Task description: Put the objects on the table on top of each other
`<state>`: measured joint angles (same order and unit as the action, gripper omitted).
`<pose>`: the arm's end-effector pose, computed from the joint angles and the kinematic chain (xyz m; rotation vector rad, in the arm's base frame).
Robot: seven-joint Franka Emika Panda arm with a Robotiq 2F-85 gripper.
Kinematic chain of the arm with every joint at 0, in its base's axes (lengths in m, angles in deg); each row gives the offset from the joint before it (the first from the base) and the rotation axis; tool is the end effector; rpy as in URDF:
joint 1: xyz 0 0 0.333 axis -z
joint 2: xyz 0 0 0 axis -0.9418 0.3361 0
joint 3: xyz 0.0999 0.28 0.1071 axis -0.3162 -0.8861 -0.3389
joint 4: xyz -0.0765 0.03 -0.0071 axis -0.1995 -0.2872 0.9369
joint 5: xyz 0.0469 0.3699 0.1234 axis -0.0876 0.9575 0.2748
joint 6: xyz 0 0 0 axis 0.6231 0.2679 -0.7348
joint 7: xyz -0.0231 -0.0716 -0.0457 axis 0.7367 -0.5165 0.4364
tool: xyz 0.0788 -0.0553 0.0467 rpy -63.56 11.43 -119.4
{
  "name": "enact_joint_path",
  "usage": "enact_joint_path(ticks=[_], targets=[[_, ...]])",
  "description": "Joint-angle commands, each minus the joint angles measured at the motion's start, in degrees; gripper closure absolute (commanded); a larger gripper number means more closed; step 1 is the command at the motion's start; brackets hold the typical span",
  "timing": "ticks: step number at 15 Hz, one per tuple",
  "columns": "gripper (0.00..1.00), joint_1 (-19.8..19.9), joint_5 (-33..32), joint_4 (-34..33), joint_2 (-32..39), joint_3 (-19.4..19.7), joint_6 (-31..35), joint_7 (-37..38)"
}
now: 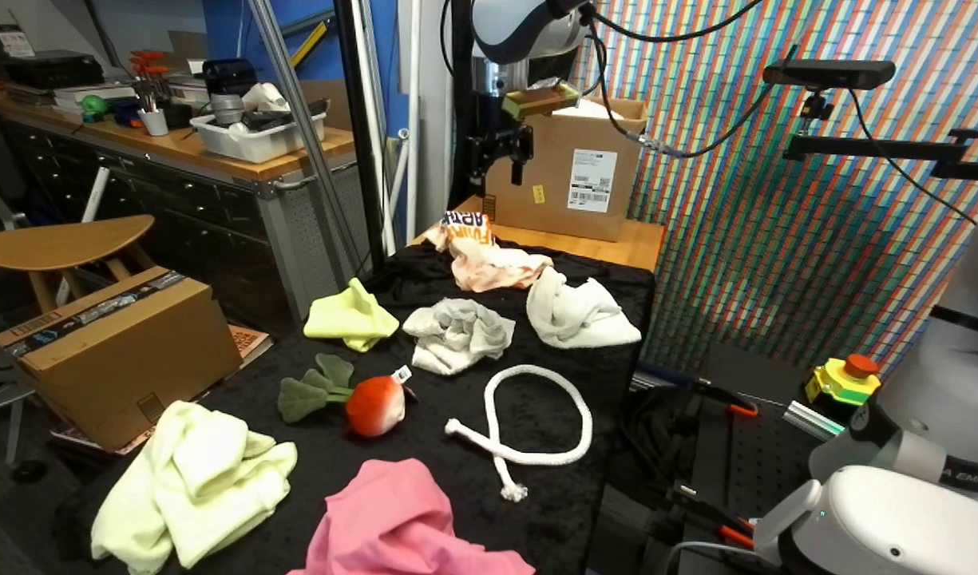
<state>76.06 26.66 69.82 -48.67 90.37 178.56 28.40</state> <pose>0.6501 -0.1235 0.4003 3.0656 -0.4473 -0.0192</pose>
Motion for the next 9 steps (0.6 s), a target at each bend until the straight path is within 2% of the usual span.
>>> enact_joint_path(ticks=[1,6,9], targets=[[0.0,1.06,1.98,-10.98,9.18,-0.29,-2.98,-0.37],[0.0,3.04,4.13,-22.1,20.25,-1.16,-7.17,-2.1],[0.0,3.55,3.62,-29.02,26.46,-0.96,-12.25,-1.51]])
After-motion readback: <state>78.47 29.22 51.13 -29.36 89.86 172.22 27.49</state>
